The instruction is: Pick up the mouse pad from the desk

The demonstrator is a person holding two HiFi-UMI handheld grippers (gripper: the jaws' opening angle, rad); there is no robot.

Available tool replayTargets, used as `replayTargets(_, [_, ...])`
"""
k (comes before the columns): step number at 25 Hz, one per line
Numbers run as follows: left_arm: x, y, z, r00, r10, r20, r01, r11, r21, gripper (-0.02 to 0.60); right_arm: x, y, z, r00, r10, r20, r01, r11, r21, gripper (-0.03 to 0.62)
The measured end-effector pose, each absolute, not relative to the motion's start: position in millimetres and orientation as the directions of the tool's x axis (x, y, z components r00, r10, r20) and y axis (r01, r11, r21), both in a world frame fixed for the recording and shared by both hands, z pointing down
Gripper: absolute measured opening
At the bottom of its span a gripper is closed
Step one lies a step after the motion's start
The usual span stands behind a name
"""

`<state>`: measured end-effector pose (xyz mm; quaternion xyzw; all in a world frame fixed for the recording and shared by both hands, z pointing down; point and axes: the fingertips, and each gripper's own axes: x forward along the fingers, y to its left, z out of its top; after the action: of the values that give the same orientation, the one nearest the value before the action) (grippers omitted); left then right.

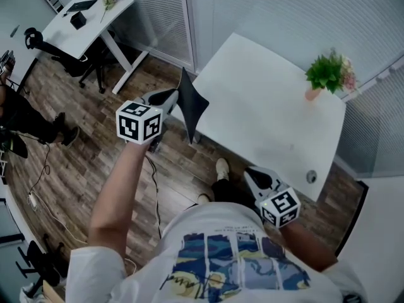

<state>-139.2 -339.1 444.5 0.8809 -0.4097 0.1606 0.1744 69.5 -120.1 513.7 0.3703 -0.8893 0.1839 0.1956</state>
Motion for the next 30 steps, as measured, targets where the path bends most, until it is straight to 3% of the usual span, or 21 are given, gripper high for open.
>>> replayTargets(30, [-300.3, -195.0, 281.4, 0.529, -0.817, 0.228, -0.848, -0.515, 0.124, 0.006, -12.3, -43.4, 496.2, -0.707, -0.53, 0.468, -0.646, 0.754, -0.121, 0.008])
